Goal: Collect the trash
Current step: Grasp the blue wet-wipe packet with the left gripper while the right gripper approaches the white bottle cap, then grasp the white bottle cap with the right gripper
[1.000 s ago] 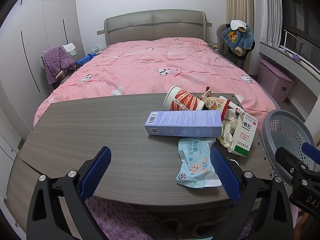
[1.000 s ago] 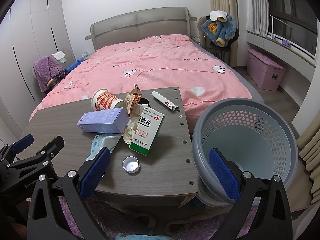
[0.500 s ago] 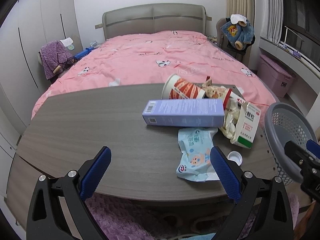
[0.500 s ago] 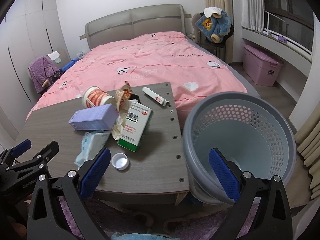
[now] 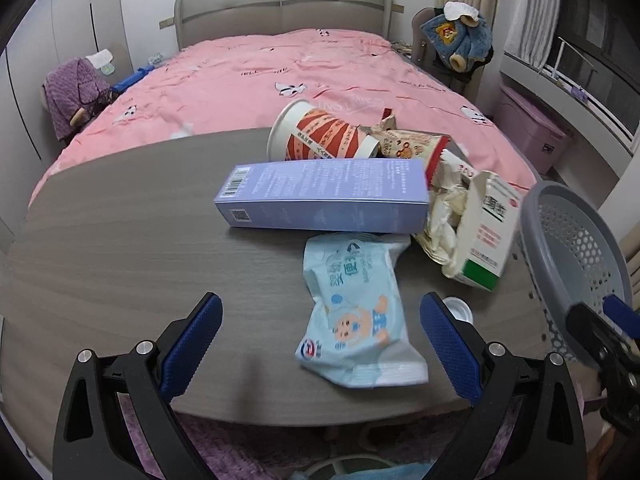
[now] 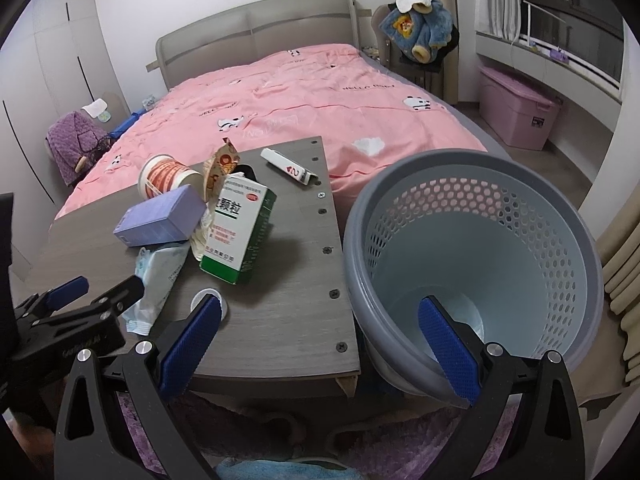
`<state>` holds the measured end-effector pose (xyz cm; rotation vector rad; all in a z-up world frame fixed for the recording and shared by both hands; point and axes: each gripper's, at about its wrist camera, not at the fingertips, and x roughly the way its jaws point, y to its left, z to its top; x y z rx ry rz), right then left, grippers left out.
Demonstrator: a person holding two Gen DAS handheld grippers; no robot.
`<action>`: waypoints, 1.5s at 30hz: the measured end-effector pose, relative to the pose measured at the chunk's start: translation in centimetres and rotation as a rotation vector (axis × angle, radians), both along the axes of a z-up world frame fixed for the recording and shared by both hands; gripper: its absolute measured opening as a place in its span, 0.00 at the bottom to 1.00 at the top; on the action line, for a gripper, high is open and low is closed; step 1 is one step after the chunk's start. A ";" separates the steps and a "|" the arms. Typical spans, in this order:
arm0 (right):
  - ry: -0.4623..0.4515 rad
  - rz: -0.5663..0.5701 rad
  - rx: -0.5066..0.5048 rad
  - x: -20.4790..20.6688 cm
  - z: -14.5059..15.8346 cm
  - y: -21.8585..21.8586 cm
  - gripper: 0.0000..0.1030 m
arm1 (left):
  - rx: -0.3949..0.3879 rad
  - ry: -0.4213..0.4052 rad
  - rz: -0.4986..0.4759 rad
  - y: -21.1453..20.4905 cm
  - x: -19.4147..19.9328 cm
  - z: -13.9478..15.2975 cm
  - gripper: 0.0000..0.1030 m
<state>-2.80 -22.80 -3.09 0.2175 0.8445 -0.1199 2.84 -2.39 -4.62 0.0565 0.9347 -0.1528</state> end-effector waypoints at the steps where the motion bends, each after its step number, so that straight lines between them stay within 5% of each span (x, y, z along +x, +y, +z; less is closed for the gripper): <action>1: 0.003 0.000 0.000 0.1 -0.2 0.0 0.94 | 0.003 0.012 0.008 -0.1 0.4 -0.4 0.92; 19: 0.042 0.031 0.002 0.8 -1.7 1.1 0.94 | -0.009 0.028 -0.027 -0.6 2.3 -2.7 0.90; 27: 0.044 0.052 -0.008 1.0 -1.9 1.8 0.94 | -0.015 0.052 -0.057 -0.4 1.8 -3.2 0.51; 45: 0.047 0.153 -0.039 2.1 -3.4 6.0 0.93 | 0.019 -0.025 -0.029 3.6 -2.0 -0.6 0.50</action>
